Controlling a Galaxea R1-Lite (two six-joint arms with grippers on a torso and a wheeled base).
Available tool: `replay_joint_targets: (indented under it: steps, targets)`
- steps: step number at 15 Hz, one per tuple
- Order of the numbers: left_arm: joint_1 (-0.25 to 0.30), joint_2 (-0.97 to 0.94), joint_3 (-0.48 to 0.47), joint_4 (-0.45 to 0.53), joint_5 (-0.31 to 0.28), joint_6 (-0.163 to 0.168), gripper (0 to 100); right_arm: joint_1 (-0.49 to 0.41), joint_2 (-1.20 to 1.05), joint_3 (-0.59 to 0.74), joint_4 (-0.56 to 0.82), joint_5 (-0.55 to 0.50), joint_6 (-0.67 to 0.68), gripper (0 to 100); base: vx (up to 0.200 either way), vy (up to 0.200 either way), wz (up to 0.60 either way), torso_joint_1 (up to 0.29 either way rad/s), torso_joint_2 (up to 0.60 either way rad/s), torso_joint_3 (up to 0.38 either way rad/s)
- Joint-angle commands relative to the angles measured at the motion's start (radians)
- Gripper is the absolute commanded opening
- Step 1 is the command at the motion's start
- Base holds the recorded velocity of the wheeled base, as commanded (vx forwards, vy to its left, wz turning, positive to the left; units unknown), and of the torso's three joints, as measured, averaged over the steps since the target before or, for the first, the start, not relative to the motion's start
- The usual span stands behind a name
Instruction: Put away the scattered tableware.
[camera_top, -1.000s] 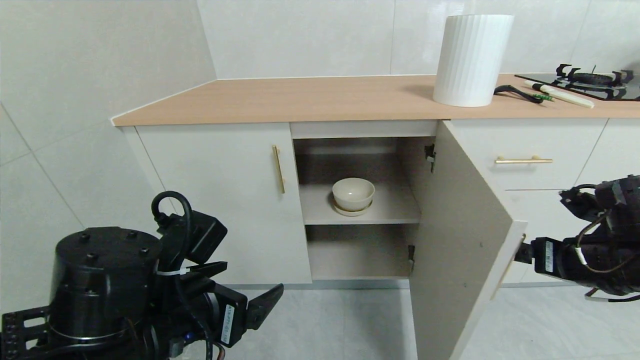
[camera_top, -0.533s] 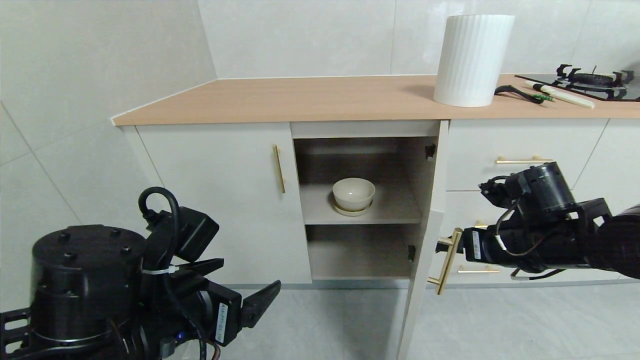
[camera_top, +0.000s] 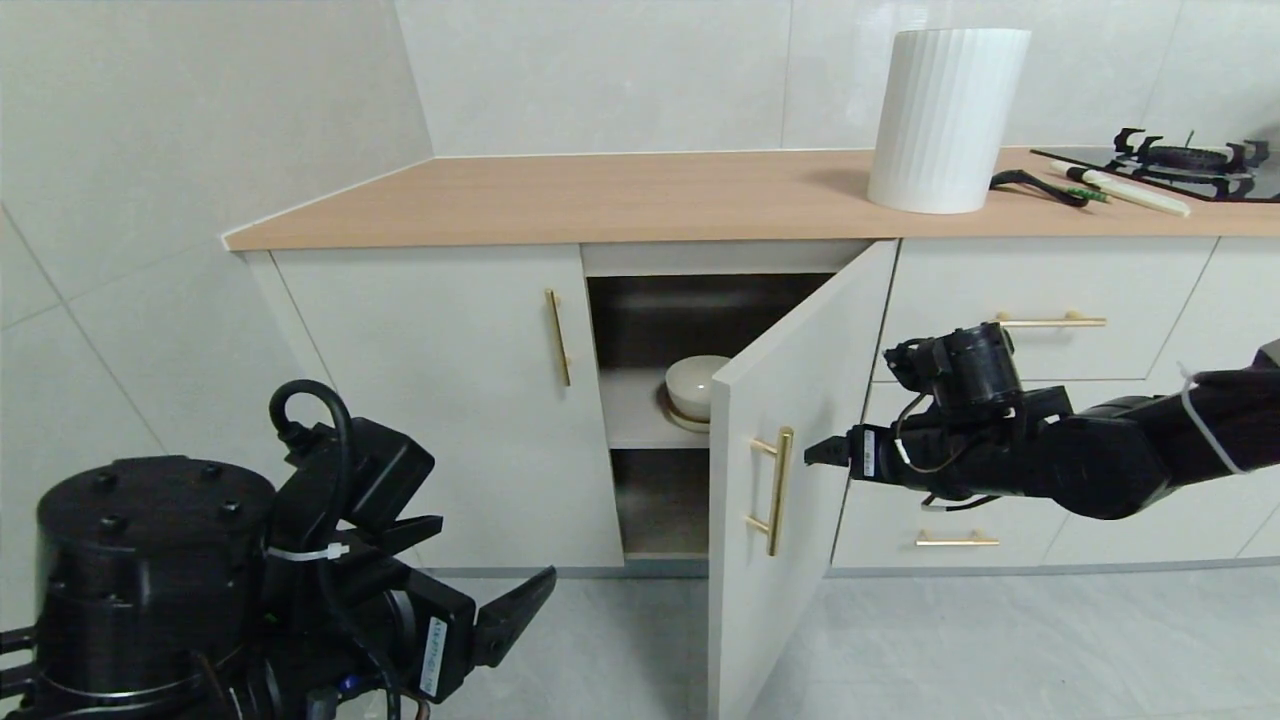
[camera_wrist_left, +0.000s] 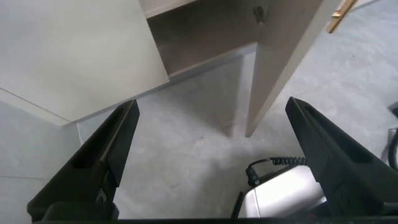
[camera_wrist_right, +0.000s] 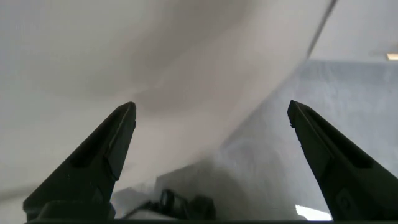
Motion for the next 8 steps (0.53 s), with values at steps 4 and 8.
replay_joint_targets:
  steps: [4,8]
  targets:
    - [0.0,-0.035,-0.005,0.001,0.001,0.002,100,0.008,0.108,-0.005,-0.161,-0.001,0.04,100,0.15,0.0,0.0,0.001,0.0,0.003]
    - [0.0,-0.038,0.003,0.001,0.001,0.016,100,0.013,0.137,-0.042,-0.205,-0.007,0.129,100,0.2,0.0,0.0,0.007,0.0,0.005]
